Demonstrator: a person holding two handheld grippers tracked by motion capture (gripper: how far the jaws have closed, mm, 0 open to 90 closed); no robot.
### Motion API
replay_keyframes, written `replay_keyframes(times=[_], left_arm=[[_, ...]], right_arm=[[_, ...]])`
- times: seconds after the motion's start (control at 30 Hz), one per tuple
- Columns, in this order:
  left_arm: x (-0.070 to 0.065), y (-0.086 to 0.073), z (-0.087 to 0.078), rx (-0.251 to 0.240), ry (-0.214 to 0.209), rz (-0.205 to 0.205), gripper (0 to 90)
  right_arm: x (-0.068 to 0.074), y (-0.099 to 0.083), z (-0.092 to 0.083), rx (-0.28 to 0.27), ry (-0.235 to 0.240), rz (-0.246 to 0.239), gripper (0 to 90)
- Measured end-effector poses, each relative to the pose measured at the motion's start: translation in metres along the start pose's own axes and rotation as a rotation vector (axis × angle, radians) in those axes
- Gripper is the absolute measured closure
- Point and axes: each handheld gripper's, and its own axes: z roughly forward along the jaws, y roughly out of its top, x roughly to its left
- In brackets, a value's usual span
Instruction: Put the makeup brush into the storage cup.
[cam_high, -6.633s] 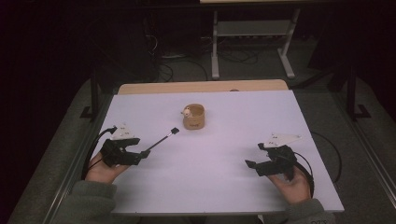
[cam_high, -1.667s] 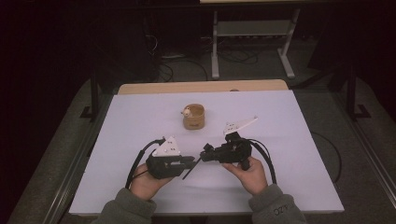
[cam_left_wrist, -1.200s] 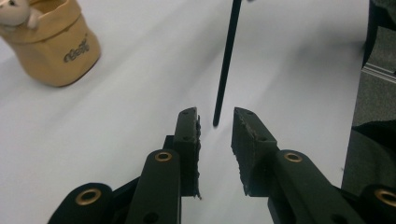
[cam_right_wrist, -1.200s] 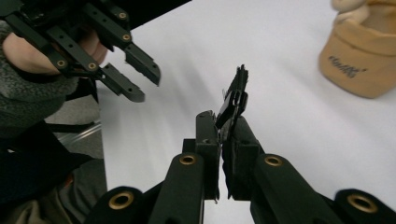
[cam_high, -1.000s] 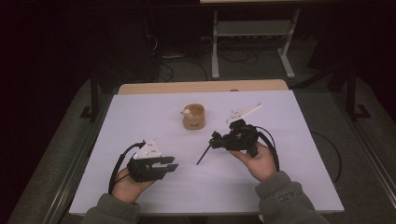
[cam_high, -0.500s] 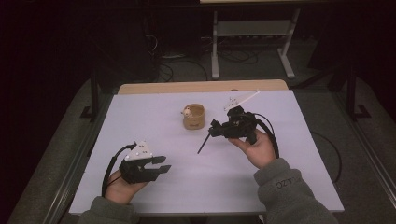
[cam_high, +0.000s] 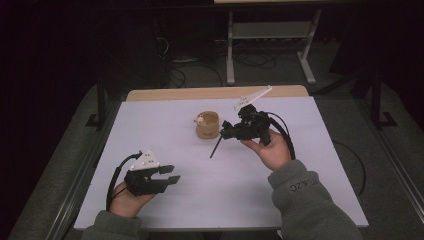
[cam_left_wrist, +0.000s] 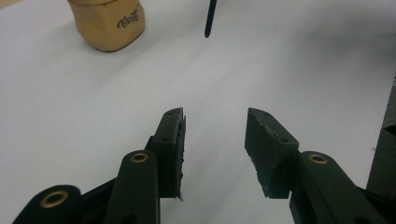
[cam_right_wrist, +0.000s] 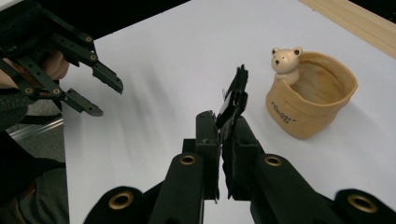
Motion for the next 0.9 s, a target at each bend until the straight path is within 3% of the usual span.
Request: replay_keyframes(times=[0.1, 0.2, 0.5, 0.57, 0.9], left_arm=[[0.001, -0.001, 0.0, 0.0, 0.004, -0.002, 56.3], [0.003, -0.001, 0.0, 0.009, 0.006, 0.004, 55.8], [0.006, -0.003, 0.0, -0.005, 0.013, -0.03, 52.9], [0.007, -0.003, -0.001, 0.003, 0.018, -0.014, 52.4], [0.01, -0.005, -0.002, 0.001, 0.025, -0.032, 50.3]], right_arm=[[-0.003, 0.007, 0.001, 0.002, -0.006, -0.014, 84.2], [-0.005, 0.017, 0.0, 0.011, -0.009, 0.002, 84.2], [-0.017, 0.043, -0.002, 0.008, -0.04, -0.005, 84.2], [-0.021, 0.048, -0.003, 0.013, -0.055, -0.017, 84.2], [-0.037, 0.077, -0.003, 0.004, -0.1, 0.01, 84.2]])
